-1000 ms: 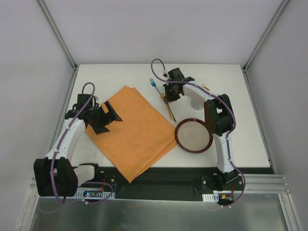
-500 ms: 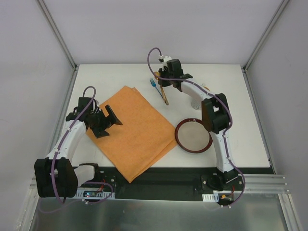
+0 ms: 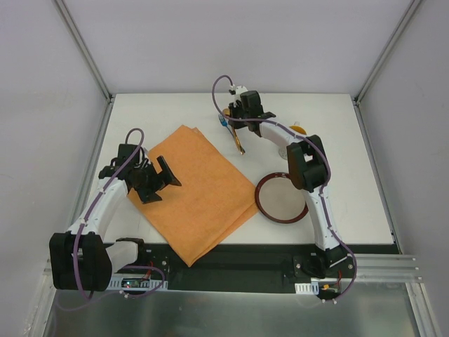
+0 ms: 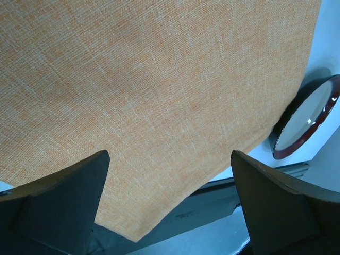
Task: Set the dinner table for one person
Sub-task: Place the spoon at the center of the board.
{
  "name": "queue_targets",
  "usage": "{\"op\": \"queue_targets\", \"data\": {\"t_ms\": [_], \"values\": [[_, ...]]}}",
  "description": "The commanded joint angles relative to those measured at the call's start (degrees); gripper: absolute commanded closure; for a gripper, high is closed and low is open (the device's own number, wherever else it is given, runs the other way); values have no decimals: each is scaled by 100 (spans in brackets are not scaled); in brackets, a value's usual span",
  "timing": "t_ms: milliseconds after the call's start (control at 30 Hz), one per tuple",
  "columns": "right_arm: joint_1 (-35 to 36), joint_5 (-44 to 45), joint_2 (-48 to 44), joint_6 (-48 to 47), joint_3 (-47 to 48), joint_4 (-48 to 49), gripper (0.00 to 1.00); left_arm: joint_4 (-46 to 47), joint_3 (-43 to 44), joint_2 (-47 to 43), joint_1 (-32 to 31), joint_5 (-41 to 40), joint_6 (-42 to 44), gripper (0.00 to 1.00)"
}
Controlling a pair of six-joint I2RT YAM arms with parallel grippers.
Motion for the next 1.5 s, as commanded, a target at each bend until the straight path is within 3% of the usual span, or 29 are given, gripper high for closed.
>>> {"op": "queue_targets", "data": {"t_ms": [0, 100, 267, 467, 600, 767, 867, 1000, 1133, 1333, 1467], "values": [[16, 113, -130, 27, 315, 402, 84, 30, -132, -166, -72, 38, 49, 1], [16, 183, -183, 53, 315, 402, 66, 30, -123, -210, -81, 55, 49, 1], [-2, 192, -139, 44, 499, 306, 56, 12, -114, -360, -90, 99, 5, 1], [-54, 298, -534, 202, 368, 226, 52, 12, -141, -588, -90, 152, -91, 1], [-124, 517, -1254, 430, 175, -458, 50, 21, -10, -589, -99, 170, -118, 1], [-467, 931, -2324, 940, 193, -2206, 48, 30, 307, -317, -107, 134, -4, 1], [-669, 1150, -2994, 950, -500, -2516, 48, 135, 483, -158, -116, 108, 23, 1], [-836, 1773, -3961, 467, -1546, -2708, 40, 389, 527, 122, -116, 169, -65, 1], [-1327, 1810, -4050, 167, -1723, -3165, 39, 741, 509, 316, -142, 310, -293, 1], [-1979, 1414, -3911, 317, -1803, -3430, 42, 838, 869, 615, -222, 389, -285, 1], [-2155, 1651, -3831, 510, -1926, -3518, 43, 838, 949, 651, -222, 337, -276, 1]]}}
